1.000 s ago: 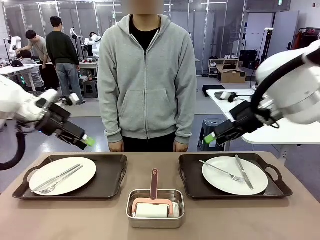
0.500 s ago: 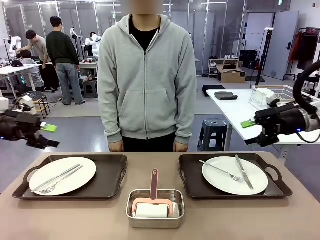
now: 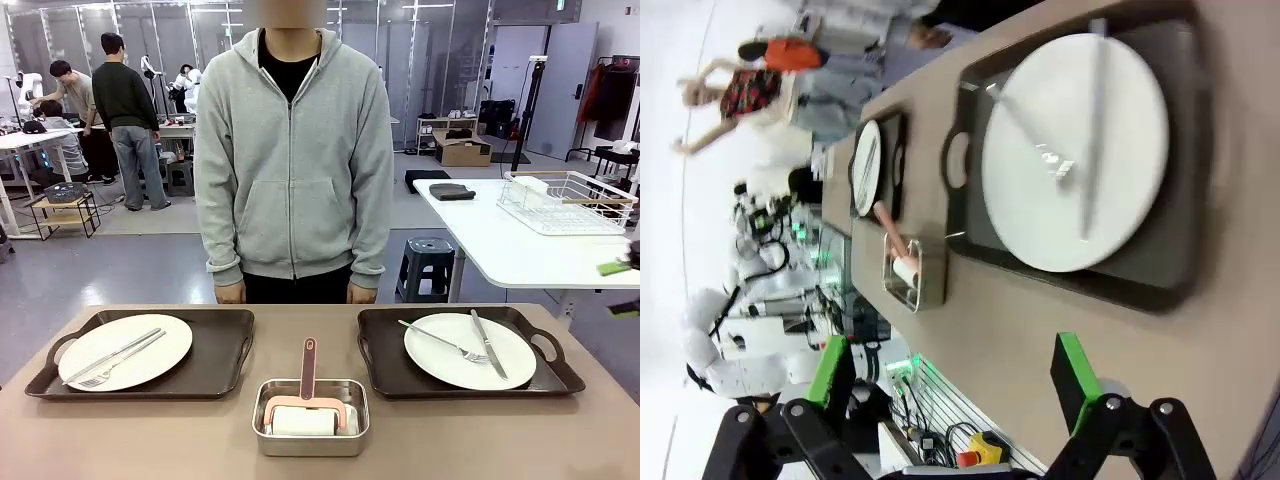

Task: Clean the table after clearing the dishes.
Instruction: When the left (or right) Handle tray is removed, use the left hand (or right hand) to clean the left (or right) side of the table with the Lint Roller.

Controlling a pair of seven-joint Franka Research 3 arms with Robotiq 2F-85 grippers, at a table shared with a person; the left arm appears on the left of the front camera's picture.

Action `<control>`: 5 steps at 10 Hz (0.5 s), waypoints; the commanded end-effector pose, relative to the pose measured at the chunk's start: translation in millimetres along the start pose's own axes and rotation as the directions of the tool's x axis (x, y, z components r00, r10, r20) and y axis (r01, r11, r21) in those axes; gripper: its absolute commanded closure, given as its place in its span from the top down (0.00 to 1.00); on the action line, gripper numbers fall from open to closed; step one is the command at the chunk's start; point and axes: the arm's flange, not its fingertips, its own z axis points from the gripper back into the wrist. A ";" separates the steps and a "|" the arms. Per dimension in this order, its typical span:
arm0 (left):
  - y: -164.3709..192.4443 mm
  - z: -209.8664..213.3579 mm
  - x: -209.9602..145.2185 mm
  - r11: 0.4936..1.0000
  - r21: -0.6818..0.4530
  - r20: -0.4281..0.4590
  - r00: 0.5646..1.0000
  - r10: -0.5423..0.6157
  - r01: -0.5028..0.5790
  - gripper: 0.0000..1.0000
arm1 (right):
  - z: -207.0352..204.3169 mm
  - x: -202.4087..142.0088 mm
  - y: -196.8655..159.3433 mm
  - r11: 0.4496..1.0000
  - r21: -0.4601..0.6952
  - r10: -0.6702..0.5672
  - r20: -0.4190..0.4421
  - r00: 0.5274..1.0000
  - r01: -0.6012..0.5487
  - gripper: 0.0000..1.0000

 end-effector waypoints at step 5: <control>-0.8 76.4 -28.3 0.994 0.035 0.152 0.983 0.101 -0.107 1.00 | 75.1 -29.8 -49.5 0.995 0.014 -0.104 0.151 0.983 0.103 1.00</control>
